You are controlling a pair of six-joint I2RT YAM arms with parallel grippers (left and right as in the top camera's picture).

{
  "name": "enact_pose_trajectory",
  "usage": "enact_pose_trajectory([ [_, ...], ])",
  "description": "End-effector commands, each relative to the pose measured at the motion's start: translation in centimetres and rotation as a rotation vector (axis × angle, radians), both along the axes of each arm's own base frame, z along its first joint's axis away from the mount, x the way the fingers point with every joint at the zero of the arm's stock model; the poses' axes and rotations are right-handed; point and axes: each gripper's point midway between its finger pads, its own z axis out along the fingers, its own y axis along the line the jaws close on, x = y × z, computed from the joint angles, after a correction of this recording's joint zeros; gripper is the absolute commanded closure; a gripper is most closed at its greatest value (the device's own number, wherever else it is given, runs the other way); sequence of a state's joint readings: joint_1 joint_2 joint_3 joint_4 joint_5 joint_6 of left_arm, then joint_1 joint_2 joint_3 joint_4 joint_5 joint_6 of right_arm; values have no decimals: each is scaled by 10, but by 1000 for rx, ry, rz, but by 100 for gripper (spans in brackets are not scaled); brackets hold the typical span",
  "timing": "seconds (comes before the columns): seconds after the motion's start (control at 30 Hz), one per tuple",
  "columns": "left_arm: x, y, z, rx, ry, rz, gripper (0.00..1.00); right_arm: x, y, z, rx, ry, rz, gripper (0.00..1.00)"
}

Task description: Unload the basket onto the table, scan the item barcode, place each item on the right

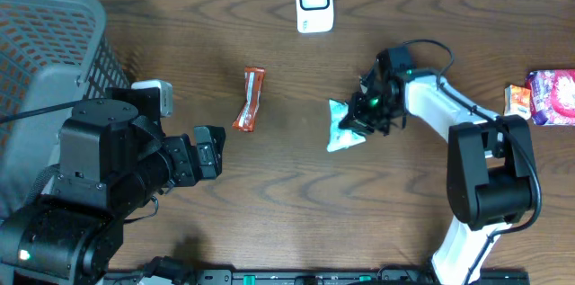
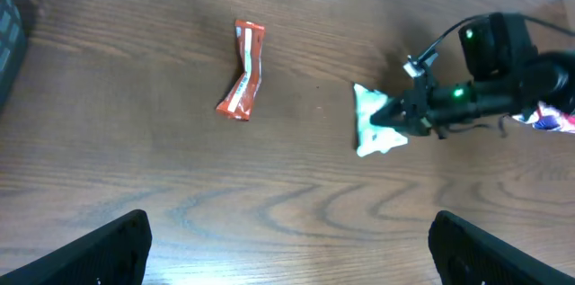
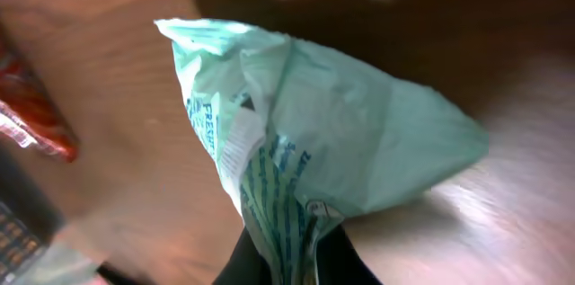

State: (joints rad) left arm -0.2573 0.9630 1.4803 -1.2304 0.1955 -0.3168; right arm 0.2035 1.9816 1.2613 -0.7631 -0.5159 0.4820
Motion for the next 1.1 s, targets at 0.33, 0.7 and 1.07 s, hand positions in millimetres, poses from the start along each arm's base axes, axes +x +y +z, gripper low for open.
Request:
enact_pose_trajectory([
  [0.33,0,1,2,6,-9,3,2,41,-109,89,-1191,-315,-116,99],
  [0.7,0,1,2,6,-9,3,2,24,-80,28,-1308,-333,34,98],
  [1.07,0,1,2,6,-9,3,2,0,-36,-17,-1256,-277,187,53],
])
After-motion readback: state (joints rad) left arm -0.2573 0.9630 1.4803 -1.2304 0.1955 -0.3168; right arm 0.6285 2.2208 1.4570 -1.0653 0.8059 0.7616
